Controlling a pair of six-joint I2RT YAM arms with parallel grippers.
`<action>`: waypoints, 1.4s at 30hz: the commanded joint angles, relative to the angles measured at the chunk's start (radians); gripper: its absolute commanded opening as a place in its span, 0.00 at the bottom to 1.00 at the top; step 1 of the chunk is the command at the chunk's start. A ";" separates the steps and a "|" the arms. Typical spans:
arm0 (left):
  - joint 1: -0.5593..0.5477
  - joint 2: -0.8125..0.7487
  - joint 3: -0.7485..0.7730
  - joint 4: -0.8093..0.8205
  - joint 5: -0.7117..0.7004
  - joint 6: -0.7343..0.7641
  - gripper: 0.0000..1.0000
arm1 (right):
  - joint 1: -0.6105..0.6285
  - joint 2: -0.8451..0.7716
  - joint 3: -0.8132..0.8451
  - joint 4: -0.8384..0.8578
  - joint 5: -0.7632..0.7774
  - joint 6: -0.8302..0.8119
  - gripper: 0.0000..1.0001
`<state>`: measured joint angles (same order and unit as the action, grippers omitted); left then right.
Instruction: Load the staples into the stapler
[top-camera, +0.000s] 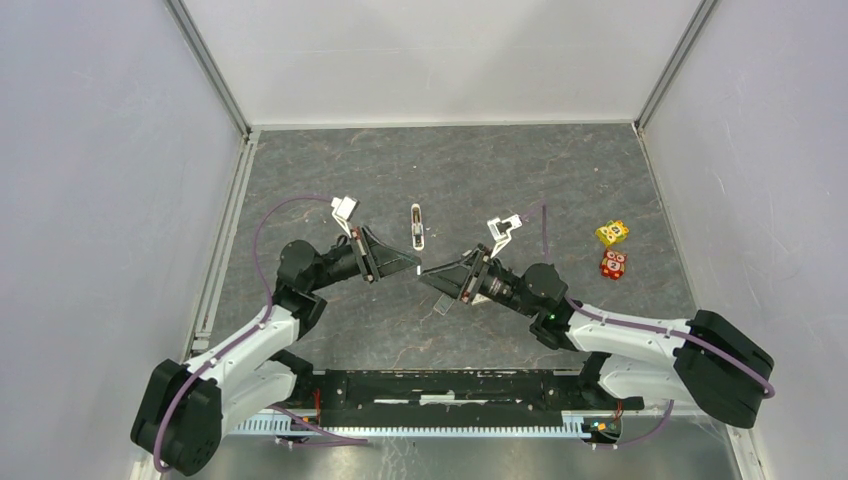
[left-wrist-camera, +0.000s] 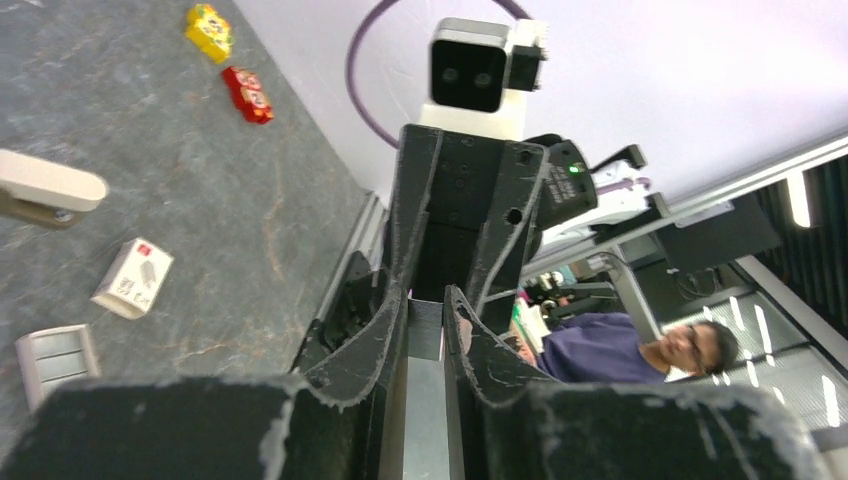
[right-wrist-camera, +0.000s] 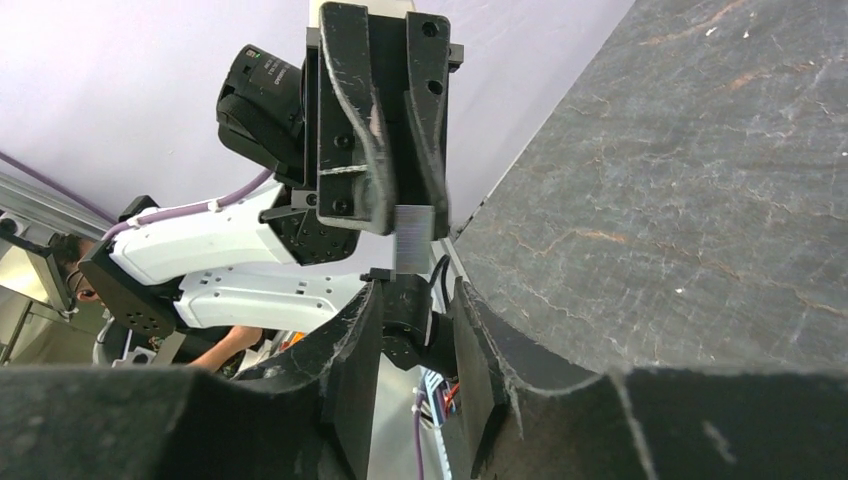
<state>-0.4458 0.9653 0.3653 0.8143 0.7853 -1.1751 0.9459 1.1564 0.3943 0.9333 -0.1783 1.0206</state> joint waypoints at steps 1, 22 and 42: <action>-0.004 -0.025 0.038 -0.162 -0.050 0.129 0.22 | -0.004 -0.040 -0.028 -0.013 0.027 -0.014 0.39; -0.014 0.393 0.545 -1.312 -0.877 0.714 0.20 | -0.003 -0.409 -0.033 -0.605 0.304 -0.248 0.44; -0.162 0.829 0.726 -1.362 -1.090 0.723 0.34 | -0.003 -0.566 -0.006 -0.808 0.405 -0.375 0.48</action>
<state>-0.6075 1.7706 1.0843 -0.5484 -0.2893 -0.4808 0.9459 0.6018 0.3668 0.1528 0.1894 0.6746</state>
